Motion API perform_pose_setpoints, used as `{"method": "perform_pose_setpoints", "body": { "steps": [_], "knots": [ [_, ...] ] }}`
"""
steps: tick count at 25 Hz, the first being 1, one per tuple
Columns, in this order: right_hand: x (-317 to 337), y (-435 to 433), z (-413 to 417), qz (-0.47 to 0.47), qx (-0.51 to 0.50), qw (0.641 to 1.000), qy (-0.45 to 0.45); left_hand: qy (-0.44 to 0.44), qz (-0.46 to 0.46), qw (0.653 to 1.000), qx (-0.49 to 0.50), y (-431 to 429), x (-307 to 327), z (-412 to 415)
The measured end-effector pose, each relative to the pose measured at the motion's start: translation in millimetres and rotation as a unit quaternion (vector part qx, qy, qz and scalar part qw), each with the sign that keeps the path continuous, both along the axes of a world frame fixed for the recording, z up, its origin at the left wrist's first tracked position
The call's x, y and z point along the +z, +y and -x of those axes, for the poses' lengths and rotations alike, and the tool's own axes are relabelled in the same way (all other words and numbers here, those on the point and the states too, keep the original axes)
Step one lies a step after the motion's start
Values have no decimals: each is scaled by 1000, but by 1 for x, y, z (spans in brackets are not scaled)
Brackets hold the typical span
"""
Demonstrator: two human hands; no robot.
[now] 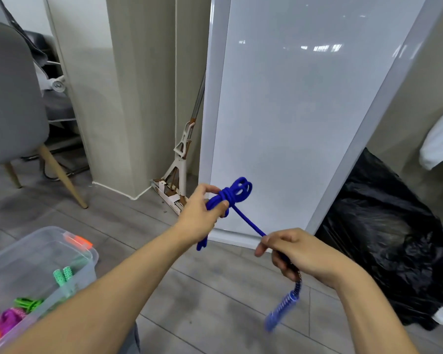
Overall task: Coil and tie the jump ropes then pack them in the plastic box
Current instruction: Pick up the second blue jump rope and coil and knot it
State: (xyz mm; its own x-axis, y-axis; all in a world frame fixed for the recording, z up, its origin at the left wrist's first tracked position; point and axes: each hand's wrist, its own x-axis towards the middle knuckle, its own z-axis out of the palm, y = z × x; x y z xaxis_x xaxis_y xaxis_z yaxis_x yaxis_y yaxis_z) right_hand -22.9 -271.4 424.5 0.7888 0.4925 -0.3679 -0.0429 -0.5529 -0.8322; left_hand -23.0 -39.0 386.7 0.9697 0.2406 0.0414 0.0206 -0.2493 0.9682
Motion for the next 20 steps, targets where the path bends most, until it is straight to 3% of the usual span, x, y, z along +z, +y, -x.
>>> {"method": "perform_pose_setpoints", "body": {
  "steps": [2,3,5,7,9,12,14,16,20],
  "knots": [
    [11,-6,5,-13,30,999,15,-39,-234,971,-38,1,-3,2],
    [17,-6,6,-29,33,999,8,-34,-309,948,-66,2,-2,1],
    [22,-4,4,-49,2,997,-57,25,-338,926,-164,4,0,1],
    [21,0,-4,-68,-52,986,-145,108,-262,909,-306,3,8,7],
    [15,1,-9,-101,-94,975,-176,178,-120,885,-412,-1,17,17],
    [8,0,-13,-145,-156,965,-155,168,154,859,-459,-5,23,24],
    [6,-1,-13,-156,-160,966,-132,104,334,841,-413,-10,26,21],
    [7,0,-9,-178,-148,971,-60,45,442,845,-298,-16,29,15],
    [22,-12,2,-211,-29,974,72,5,452,883,-127,-13,26,4]
  ]
}}
